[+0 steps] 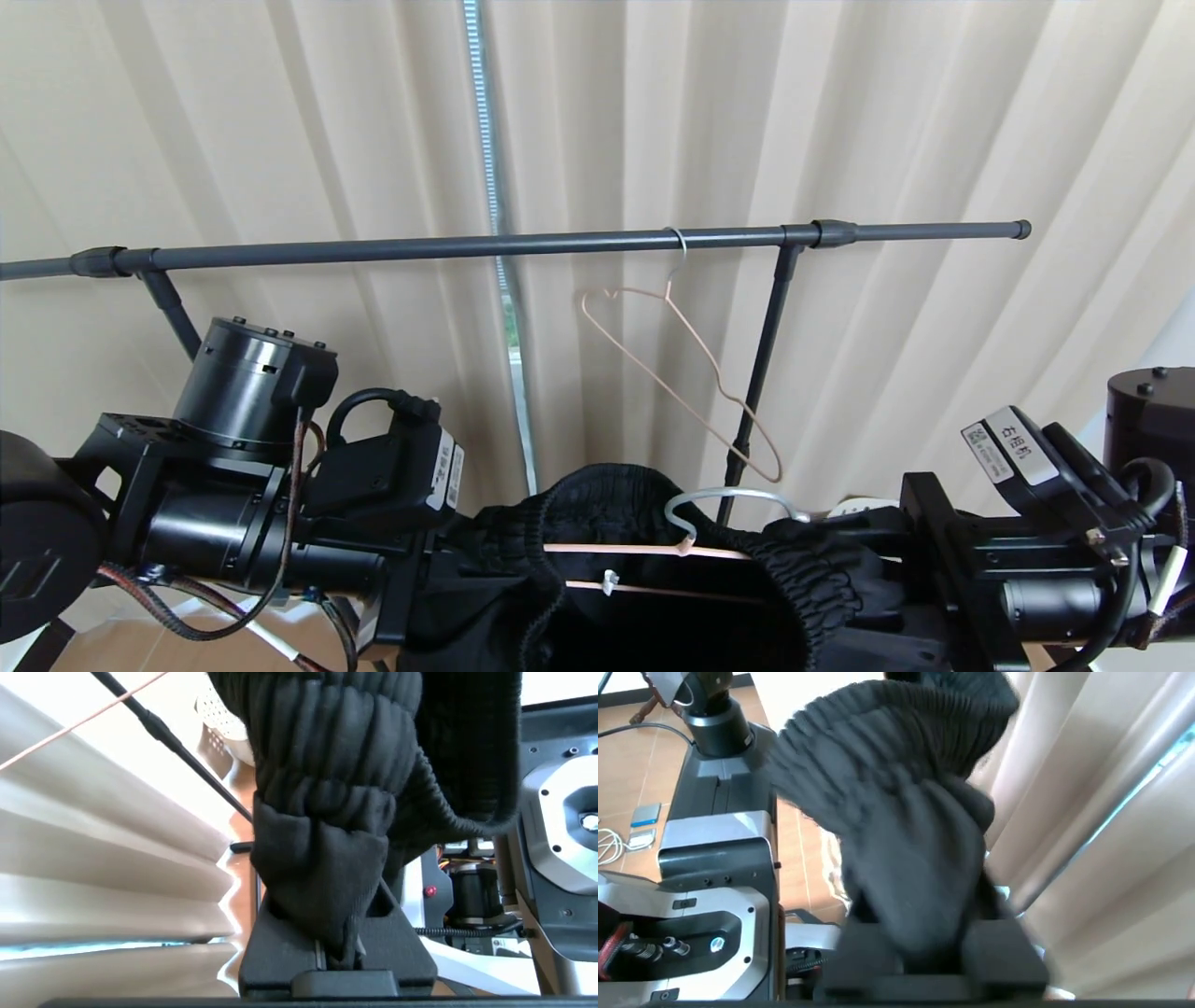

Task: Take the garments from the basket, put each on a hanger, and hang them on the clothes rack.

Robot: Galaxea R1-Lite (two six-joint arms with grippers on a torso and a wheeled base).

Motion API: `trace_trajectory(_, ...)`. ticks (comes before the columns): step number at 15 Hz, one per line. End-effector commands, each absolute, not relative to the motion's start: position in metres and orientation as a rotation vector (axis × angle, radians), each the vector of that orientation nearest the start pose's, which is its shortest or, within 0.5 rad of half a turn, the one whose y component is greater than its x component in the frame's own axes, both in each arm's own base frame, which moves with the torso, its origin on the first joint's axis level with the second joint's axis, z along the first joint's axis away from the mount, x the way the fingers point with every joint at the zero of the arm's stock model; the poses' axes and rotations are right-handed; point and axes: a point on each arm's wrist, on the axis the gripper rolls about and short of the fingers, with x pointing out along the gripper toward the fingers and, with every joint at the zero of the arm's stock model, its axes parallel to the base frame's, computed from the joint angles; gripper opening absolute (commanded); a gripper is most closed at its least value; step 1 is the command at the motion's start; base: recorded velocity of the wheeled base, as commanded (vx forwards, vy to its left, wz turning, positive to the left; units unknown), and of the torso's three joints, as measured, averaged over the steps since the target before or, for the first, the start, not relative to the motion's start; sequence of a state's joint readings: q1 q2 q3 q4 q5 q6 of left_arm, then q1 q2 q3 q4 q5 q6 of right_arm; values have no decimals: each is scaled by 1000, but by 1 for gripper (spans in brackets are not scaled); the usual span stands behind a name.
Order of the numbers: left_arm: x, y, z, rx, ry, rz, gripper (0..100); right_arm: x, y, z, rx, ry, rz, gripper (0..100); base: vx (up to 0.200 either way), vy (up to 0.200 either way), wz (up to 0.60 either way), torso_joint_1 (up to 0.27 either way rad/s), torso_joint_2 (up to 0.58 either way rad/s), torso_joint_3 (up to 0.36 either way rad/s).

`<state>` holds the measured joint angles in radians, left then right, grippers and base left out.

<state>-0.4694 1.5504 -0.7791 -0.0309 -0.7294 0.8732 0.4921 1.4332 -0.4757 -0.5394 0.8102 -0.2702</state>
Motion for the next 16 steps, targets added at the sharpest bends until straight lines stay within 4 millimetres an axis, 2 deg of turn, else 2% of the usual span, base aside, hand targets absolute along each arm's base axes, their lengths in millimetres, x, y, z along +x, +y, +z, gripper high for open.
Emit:
trace_trajectory(1, 208, -121, 170, 626, 218, -1381, 0, 179, 107, 157, -164, 265, 1304, 100, 0, 0, 0, 0, 0, 0)
trace_trajectory(4, 206, -113, 170, 621, 224, -1354, 0, 183, 98, 156, -227, 219, 1272, 100, 0, 0, 0, 0, 0, 0)
trace_trajectory(9, 204, -96, 170, 584, 260, -1287, 0, 185, 93, 157, -232, 206, 1258, 100, 0, 0, 0, 0, 0, 0)
trace_trajectory(16, 205, -87, 170, 558, 278, -1245, 0, 197, 84, 155, -205, 199, 1251, 100, 0, 0, 0, 0, 0, 0)
